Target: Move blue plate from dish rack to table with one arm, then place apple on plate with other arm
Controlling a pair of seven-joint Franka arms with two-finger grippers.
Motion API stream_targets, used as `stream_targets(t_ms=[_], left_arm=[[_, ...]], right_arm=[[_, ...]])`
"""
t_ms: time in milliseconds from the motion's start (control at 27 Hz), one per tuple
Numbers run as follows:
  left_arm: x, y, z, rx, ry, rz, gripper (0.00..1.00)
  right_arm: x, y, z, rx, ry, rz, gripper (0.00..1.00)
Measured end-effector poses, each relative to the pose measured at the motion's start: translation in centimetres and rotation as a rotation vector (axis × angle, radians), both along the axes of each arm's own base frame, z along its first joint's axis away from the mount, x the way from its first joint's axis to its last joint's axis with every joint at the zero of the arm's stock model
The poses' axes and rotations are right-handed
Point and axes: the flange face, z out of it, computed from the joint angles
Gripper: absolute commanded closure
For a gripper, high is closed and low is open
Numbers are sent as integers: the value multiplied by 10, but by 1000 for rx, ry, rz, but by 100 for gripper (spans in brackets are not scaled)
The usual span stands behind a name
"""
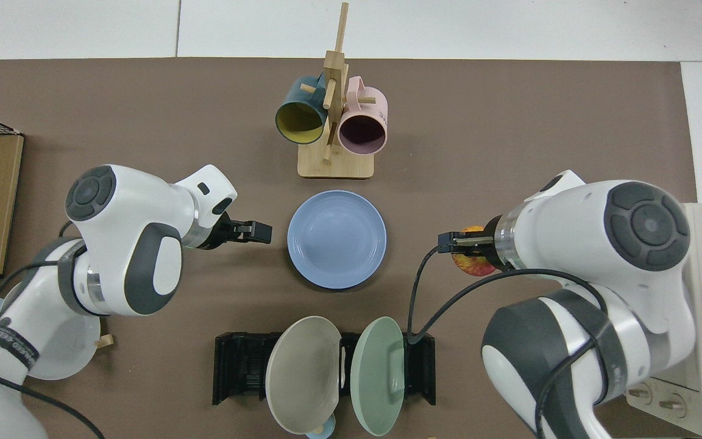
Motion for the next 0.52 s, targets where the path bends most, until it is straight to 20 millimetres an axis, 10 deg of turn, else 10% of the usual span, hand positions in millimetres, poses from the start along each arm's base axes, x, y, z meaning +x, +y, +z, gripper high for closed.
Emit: stream_targets(t_ms=[519], left_arm=[[-18,42,57,7,-49,31,0]], right_arm=[[3,59,-64,13,-28,5,100]])
